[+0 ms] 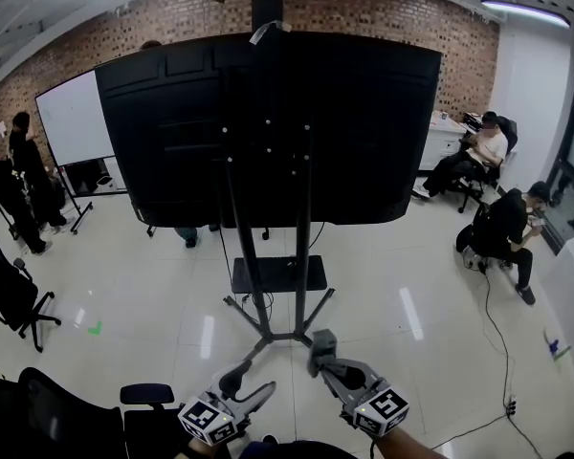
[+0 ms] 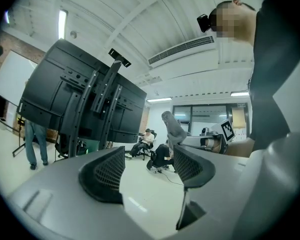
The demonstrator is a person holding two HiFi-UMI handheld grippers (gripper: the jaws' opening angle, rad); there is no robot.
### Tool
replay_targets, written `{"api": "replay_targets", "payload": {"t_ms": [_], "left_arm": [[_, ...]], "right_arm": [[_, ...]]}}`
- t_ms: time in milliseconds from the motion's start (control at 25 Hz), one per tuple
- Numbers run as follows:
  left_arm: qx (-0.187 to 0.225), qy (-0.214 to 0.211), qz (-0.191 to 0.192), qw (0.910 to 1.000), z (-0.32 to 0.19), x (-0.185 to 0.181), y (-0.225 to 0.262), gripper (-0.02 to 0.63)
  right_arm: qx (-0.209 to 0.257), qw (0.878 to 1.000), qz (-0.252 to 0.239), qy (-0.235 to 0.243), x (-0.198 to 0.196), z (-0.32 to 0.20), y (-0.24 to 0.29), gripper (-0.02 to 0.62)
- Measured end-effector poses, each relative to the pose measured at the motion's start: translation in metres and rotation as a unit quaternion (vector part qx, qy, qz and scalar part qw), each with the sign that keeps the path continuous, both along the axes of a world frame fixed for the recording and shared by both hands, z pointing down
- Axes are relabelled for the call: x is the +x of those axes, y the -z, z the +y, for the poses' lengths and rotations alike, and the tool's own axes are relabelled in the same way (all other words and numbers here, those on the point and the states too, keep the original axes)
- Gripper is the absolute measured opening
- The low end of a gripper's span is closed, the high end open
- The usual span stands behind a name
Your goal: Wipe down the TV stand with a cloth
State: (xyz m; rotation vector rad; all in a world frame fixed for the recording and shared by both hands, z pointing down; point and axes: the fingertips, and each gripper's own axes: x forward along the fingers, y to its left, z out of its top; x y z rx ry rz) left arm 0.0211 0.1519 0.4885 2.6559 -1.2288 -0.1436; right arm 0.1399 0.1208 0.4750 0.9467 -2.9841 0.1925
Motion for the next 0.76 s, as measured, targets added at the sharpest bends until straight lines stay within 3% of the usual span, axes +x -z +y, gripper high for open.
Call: {"api": "replay_targets", "payload": {"t_ms": [760], "left_arm": [[0.061,-0.007,0.013,0.9980,0.056,-0.029,0.052,0.328]], "right_arm": [[0.019,1.000,-0.011,0.011,-0.033,0.064,0.025,0.026]]}}
